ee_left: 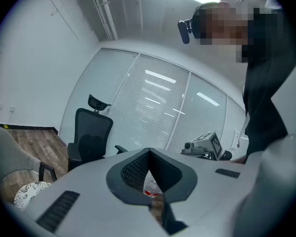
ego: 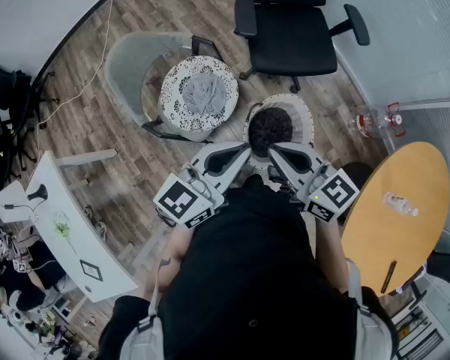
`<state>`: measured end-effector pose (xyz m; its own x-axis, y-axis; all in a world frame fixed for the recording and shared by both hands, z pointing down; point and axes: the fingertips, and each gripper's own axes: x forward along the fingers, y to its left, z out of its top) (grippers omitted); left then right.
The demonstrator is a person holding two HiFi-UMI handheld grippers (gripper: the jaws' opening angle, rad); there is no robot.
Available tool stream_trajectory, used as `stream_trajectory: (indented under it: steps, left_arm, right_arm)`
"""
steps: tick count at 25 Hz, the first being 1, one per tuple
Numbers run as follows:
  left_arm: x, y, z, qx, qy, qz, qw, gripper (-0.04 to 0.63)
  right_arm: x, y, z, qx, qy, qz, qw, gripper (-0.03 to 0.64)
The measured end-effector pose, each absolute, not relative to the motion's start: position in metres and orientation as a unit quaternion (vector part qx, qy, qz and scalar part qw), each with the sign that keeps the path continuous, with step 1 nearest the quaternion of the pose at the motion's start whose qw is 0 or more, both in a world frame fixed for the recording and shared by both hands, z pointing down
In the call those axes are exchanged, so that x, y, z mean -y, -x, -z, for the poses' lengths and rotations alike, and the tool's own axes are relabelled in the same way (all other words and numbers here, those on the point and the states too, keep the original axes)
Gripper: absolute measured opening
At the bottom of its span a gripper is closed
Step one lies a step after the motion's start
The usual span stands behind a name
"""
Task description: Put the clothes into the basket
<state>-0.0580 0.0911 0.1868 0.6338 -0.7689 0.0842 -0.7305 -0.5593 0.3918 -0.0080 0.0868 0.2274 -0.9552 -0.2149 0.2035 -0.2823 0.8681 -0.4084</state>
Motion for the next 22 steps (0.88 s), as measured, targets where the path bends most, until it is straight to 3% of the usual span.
stream_trajectory:
  steps: [22]
  left_arm:
    - [-0.077, 0.147, -0.196, 0.394, -0.898, 0.034, 0.193, 0.011]
  right_arm:
    - [-0.085, 0.09, -0.223, 0.955, -0.169, -0.232, 0.072, 0.017]
